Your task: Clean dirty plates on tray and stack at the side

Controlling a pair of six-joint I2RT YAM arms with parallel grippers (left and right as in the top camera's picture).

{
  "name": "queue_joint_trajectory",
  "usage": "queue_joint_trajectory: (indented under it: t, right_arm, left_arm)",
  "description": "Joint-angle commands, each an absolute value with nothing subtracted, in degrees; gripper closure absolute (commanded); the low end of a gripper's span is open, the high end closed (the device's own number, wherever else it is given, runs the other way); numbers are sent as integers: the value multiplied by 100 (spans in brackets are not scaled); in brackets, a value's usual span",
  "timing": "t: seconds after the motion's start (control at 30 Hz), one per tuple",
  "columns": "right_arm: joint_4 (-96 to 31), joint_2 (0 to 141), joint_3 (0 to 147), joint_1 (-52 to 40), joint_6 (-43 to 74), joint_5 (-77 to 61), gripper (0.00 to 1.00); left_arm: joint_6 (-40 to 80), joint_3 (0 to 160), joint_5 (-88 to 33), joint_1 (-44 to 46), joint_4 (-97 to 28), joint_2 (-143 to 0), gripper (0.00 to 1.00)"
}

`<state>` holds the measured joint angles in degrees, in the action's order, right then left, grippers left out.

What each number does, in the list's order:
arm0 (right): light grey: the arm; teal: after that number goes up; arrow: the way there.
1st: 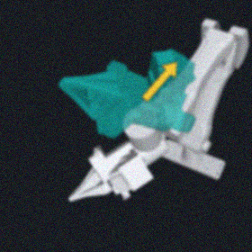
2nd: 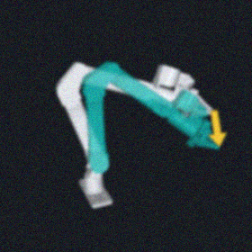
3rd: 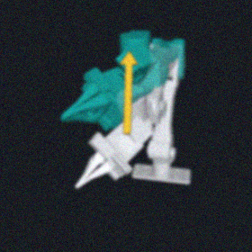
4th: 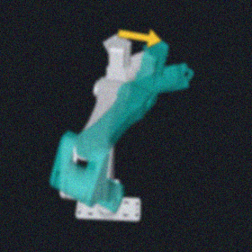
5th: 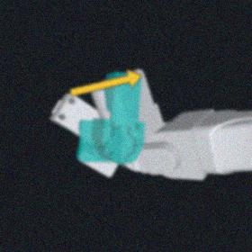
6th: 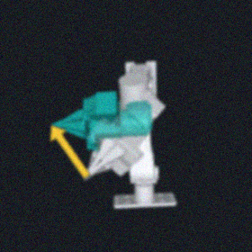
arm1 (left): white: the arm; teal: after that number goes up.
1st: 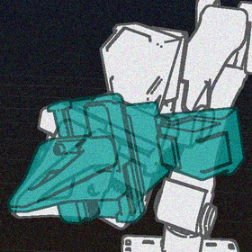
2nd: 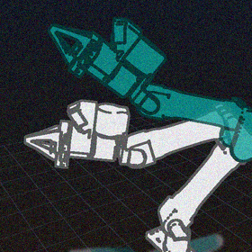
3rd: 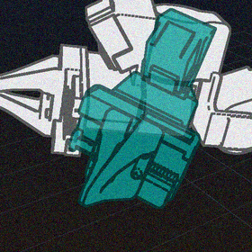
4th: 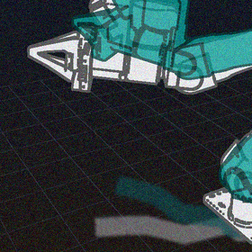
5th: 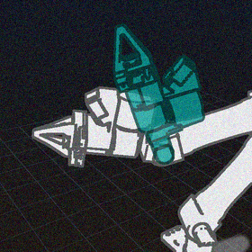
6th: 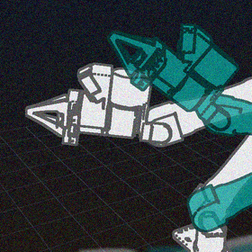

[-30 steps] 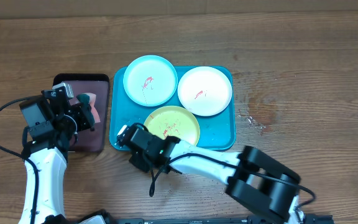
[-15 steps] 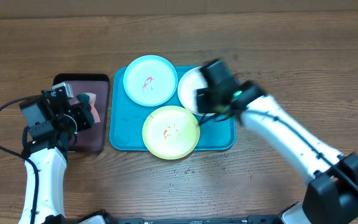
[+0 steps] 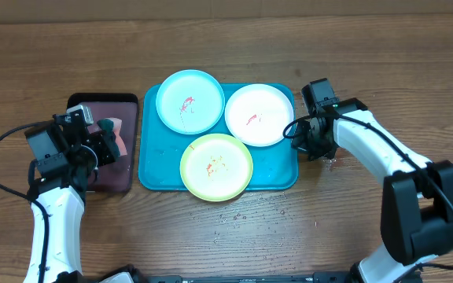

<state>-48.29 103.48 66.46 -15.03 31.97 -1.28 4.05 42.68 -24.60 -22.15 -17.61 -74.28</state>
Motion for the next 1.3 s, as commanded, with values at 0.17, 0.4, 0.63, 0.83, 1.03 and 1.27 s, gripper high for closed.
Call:
queue_joint_trajectory:
  t: [0.17,0.4,0.63,0.83,1.03,1.27]
  right_arm:
    - [-4392,10481,6479,-1487,3282,-169,96]
    - [-4235,10503,6412,-1487,3282,-187,96]
    - [-4154,10589,6412,-1487,3153,-331,96]
    - [-3986,10624,6412,-1485,2692,-657,96]
    - [-3900,10643,6412,-1487,2648,-676,96]
    - [-3581,10643,6414,-1485,2259,-827,96]
  left_arm:
    - [296,4248,-2449,-2213,-1734,-7441,96]
    - [296,4248,-2447,-2215,-1754,-7441,96]
    - [296,4248,-2447,-2215,-1765,-7441,96]
    - [296,4248,-2447,-2215,-1774,-7441,96]
    - [296,4248,-2447,-2215,-1778,-7441,96]
    - [296,4248,-2447,-2215,-1780,-7441,96]
